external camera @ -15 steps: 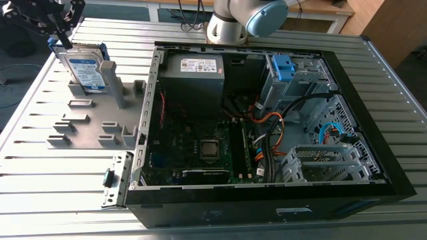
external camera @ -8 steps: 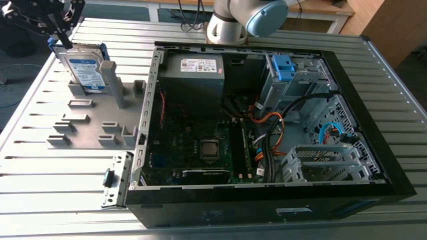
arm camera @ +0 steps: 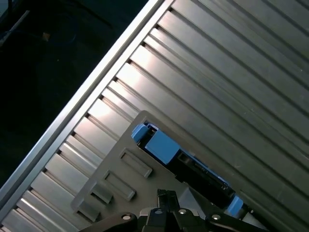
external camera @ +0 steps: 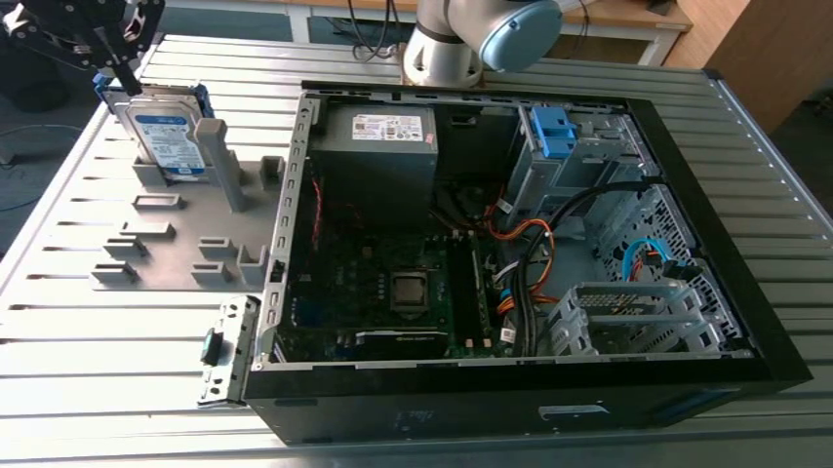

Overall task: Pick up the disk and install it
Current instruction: 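Pick up the disk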

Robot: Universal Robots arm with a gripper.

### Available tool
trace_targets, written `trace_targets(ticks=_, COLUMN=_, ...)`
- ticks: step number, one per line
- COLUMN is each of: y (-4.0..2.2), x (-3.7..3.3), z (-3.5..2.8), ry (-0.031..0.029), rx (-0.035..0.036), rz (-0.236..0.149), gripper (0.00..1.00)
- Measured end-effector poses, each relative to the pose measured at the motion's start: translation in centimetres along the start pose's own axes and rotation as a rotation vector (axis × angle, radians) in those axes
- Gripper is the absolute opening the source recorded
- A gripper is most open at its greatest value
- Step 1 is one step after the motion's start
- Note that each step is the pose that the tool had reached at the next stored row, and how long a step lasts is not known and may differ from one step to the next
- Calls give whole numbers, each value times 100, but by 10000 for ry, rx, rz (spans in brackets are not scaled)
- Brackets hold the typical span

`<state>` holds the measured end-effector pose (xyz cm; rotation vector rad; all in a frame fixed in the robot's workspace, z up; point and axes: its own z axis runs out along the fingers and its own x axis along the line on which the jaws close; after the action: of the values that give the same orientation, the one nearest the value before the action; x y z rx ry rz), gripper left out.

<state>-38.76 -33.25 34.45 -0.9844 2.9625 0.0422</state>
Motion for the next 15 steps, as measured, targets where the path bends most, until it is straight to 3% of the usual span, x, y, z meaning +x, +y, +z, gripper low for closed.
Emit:
trace_targets(ticks=7, y=0, x=0, z=0, ry=12, rx=-17, rz=-630, gripper=11)
trace_targets(ticks=8, y=0, x=0, z=0, ry=19, rx=-27, rz=-998, gripper=11)
trace_targets(ticks=15, y=0, x=0, z=0, ry=36, rx=-50, rz=-1856, gripper=11)
